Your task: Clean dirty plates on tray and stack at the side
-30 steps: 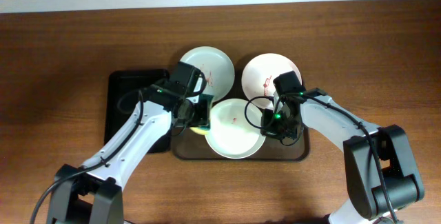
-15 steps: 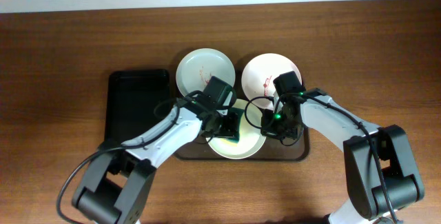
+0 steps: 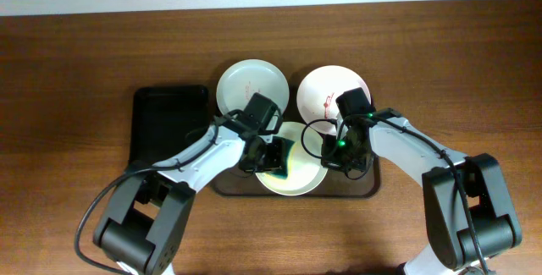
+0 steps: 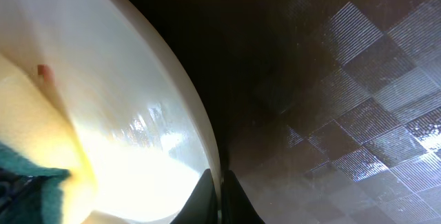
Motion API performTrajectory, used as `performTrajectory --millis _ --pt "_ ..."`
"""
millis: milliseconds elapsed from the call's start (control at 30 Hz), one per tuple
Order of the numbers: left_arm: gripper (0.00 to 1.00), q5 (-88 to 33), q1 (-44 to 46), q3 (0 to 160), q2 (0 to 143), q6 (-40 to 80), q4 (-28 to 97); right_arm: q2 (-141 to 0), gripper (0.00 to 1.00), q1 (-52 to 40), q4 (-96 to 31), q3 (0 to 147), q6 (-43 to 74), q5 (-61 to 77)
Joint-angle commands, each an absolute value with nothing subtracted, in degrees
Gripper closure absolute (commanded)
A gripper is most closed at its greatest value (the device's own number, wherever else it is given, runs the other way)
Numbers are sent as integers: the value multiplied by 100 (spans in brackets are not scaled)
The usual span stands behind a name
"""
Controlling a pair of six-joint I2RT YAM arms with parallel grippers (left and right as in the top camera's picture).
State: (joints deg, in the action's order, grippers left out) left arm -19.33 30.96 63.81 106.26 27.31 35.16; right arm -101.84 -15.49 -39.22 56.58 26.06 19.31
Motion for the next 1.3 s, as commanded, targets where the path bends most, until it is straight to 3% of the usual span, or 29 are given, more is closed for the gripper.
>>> performTrajectory --millis 0,200,467,933,1267 --pt "100 -1535 2928 6294 10326 2751 3798 -10130 96 -1538 -3972 5621 2547 1704" --pt "100 -399 2928 6294 9710 2751 4108 -10130 96 -1538 -3992 5621 2547 1704" --pt "100 -1330 3083 6294 9518 2633 3350 -10130 96 -1538 -3992 5621 2550 1706" --pt "100 -1332 3726 6292 10377 3081 2484 -10130 96 -1538 -4038 5621 2550 1708" --pt "100 -1011 3822 6292 10875 3085 2558 -10130 96 -1538 -4058 5621 2550 1708"
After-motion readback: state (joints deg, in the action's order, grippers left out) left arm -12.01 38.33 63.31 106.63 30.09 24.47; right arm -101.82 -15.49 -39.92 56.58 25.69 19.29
